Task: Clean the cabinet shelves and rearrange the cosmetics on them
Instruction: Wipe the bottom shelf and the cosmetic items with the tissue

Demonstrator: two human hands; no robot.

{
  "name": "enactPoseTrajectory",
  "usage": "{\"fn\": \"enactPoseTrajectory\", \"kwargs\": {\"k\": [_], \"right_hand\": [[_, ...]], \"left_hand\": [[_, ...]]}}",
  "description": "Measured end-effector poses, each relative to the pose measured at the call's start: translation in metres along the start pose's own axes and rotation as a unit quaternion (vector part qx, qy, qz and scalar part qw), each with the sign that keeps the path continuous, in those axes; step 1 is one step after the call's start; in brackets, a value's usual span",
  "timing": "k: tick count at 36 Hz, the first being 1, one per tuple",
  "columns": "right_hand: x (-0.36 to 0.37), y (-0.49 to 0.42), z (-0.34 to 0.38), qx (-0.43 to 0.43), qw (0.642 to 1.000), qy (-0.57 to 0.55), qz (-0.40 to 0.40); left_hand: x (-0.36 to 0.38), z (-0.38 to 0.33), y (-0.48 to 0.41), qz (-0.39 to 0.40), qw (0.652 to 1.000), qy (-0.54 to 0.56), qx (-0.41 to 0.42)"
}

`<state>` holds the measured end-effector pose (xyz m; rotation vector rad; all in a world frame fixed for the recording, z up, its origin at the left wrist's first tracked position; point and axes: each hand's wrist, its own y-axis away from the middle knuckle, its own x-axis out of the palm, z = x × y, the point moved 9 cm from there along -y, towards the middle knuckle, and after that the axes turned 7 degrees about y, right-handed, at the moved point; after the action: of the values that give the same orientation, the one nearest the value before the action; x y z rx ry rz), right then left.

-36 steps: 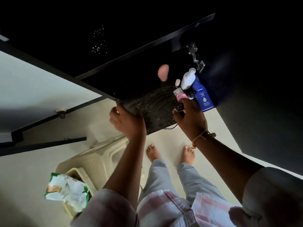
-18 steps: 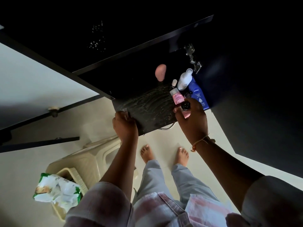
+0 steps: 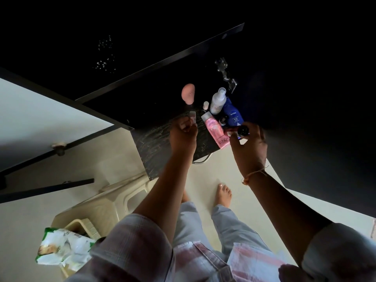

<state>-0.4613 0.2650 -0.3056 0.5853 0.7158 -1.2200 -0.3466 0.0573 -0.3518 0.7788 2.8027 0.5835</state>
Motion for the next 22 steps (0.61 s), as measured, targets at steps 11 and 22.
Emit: {"fn": "enactPoseTrajectory", "kwargs": {"k": [11, 22], "right_hand": [[0.012, -0.012, 0.011, -0.053, 0.996, 0.052, 0.047], [0.006, 0.013, 0.002, 0.088, 0.991, -0.094, 0.022]], "left_hand": [[0.015, 0.017, 0.010, 0.026, 0.999, 0.003, -0.027], [-0.003, 0.019, 0.009, -0.036, 0.998, 0.031, -0.049]]}}
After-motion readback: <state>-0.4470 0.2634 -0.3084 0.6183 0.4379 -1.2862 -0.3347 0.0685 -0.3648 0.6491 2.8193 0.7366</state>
